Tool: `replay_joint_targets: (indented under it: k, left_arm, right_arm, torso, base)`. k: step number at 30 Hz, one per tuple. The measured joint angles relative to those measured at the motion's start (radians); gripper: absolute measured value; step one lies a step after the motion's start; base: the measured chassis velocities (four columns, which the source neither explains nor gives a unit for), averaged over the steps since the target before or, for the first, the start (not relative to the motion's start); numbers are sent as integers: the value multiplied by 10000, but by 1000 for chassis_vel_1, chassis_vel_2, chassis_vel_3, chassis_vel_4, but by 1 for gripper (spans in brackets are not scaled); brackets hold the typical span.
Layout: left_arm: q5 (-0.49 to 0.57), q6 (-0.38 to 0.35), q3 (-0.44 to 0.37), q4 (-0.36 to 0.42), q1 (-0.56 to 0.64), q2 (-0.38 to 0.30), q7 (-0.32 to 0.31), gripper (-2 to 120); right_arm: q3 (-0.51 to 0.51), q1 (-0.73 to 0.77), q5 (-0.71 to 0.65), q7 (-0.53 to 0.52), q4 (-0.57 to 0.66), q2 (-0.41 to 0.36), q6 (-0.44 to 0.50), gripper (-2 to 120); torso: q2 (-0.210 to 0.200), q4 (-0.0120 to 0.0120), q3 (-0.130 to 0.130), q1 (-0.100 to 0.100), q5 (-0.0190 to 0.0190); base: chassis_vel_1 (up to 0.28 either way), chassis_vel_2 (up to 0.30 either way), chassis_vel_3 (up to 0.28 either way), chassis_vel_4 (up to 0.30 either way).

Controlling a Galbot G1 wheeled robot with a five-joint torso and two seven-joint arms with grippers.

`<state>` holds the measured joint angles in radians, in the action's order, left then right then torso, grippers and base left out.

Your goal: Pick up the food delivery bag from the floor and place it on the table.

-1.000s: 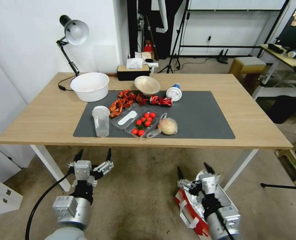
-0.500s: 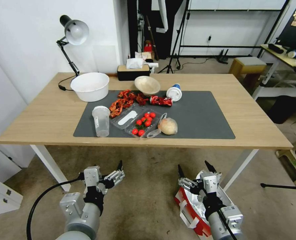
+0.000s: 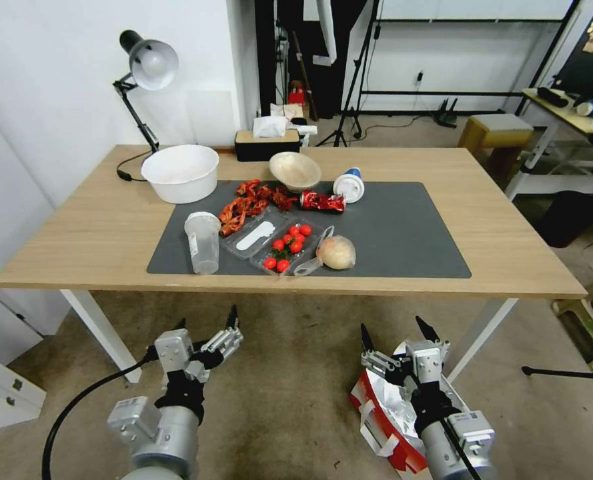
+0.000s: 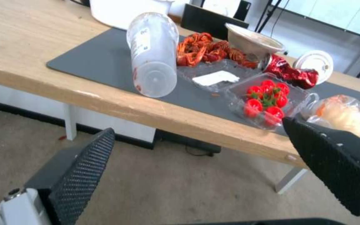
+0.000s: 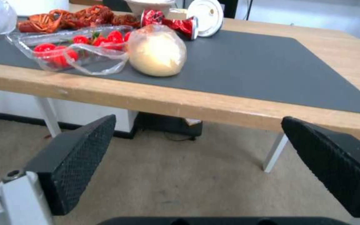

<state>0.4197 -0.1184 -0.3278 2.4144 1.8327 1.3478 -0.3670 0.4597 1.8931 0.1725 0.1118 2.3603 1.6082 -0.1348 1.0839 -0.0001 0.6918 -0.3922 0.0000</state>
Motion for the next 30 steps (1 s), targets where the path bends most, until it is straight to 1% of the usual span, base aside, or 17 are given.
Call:
replay_joint_targets:
  k: [1, 4, 8, 12, 17, 20, 22, 30]
  left_arm:
    - [0, 0, 0, 0, 0, 0, 0, 100]
    - [0, -4, 0, 6, 20, 12, -7, 100]
    - [-3, -18, 0, 15, 27, 25, -13, 100]
    - [-17, -40, -5, 51, 40, 40, -12, 100]
    - [-26, -51, -12, 64, 43, 49, -5, 100]
    - [-46, -96, -17, 82, 49, 53, 7, 100]
    - [-52, -102, -18, 82, 51, 53, 8, 100]
    - [-71, -180, -11, 82, 45, 60, 22, 100]
  right_arm:
    - [0, 0, 0, 0, 0, 0, 0, 100]
    - [-1, 13, -7, -1, -11, 0, 8, 100]
    - [-1, 18, -17, -1, -12, 0, 16, 100]
    - [1, 19, -54, -25, -11, 0, 43, 100]
    - [9, 15, -84, -59, -5, 0, 66, 100]
    - [56, 22, -127, -90, 41, 0, 94, 100]
    - [70, 23, -133, -92, 55, -1, 96, 100]
    - [134, 24, -192, -95, 31, -1, 140, 100]
  torso:
    - [0, 0, 0, 0, 0]
    - [-206, 0, -115, 90, 0]
    - [-347, 0, -198, 150, 0]
    - [-646, 0, -365, 278, 0]
    - [-837, 0, -472, 363, 0]
    - [-1040, 0, -588, 451, 0]
    - [-1081, 0, -612, 469, -1]
    - [-1530, 0, -863, 667, -1]
  base:
    - [0, 0, 0, 0]
    - [0, 0, 0, 0]
    - [0, 0, 0, 0]
    - [0, 0, 0, 0]
    - [0, 0, 0, 0]
    - [0, 0, 0, 0]
    - [0, 0, 0, 0]
    - [0, 0, 0, 0]
